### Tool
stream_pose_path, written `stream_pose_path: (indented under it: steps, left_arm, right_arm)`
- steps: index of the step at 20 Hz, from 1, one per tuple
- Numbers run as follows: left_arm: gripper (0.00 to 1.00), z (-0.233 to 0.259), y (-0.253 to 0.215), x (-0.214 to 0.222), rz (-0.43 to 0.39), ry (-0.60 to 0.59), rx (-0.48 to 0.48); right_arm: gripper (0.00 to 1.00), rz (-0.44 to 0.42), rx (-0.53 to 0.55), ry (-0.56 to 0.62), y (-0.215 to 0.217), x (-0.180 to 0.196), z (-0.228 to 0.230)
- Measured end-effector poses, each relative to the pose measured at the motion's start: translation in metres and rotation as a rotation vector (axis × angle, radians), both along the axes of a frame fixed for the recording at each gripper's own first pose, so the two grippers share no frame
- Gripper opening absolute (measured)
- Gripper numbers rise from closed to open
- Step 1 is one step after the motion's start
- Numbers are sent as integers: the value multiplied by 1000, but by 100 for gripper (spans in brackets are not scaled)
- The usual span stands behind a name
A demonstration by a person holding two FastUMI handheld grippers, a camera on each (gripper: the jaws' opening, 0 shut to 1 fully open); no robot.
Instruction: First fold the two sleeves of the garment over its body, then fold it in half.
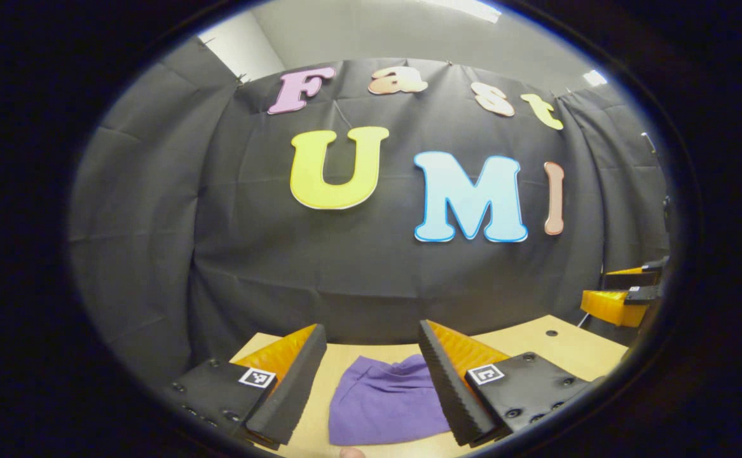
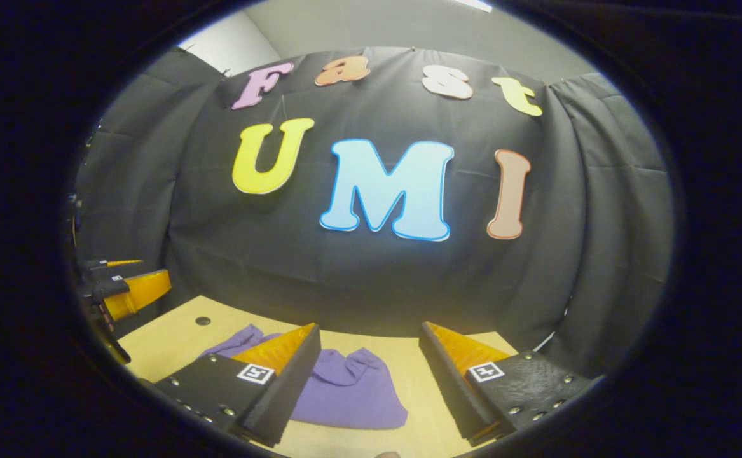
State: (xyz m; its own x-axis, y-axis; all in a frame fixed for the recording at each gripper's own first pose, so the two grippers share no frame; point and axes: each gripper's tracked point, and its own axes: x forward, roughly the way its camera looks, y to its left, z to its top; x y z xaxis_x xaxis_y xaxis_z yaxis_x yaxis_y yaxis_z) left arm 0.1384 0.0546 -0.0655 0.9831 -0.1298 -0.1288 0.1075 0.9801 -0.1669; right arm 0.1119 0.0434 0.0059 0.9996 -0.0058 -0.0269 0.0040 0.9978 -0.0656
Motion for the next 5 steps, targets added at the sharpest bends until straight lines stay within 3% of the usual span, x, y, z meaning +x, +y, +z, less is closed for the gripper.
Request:
stream_pose_path:
  steps: [5]
  left_arm:
    - [94,24,-3,-46,-13,-38,3]
  right_arm:
    - [95,0,4,-36,5,-44,13]
